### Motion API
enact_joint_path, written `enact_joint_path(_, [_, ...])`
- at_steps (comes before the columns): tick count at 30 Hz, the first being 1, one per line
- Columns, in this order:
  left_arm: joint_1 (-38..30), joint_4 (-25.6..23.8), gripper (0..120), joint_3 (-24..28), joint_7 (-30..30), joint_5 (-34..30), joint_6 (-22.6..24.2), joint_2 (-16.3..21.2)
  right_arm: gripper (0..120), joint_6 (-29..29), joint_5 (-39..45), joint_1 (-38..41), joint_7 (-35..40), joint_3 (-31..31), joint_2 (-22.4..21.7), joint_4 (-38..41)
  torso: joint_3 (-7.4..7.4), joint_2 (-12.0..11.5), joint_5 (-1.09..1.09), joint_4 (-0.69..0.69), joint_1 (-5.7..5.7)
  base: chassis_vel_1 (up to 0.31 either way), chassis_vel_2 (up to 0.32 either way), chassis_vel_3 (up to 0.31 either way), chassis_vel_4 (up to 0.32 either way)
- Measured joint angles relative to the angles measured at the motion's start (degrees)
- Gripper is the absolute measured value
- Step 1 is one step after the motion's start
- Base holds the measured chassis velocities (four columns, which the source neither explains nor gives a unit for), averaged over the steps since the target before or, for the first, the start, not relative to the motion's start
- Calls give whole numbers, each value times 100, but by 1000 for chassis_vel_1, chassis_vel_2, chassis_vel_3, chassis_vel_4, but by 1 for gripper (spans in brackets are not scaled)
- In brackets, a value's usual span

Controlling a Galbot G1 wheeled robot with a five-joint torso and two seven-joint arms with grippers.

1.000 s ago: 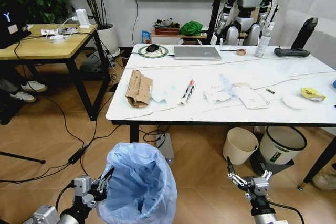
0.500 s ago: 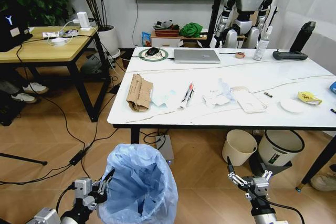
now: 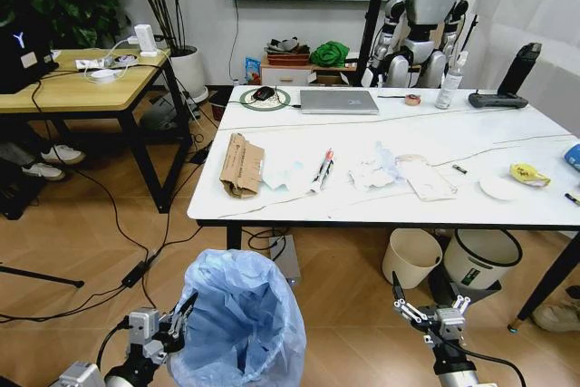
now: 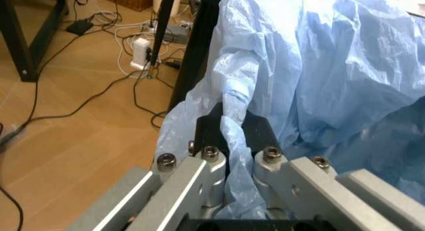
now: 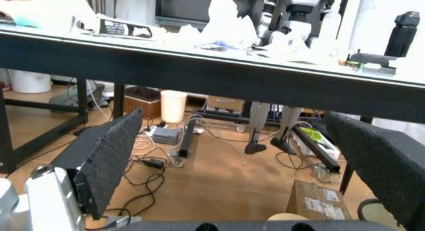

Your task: Pick up the trash bin and place the trash from the table into it.

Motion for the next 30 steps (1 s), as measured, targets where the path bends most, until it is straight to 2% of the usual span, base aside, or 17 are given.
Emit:
enact_joint_path(22, [-34, 66, 0, 46, 50, 305, -169, 19, 100, -20, -10, 34, -2, 9, 0, -17, 350, 618, 0, 0, 269, 0, 0, 0, 0])
enact_joint_path(30, [-71, 164, 0, 137, 120, 362, -530, 12, 100, -24, -8, 53, -2, 22, 0, -45, 456, 807, 0, 0, 352, 0, 0, 0, 0])
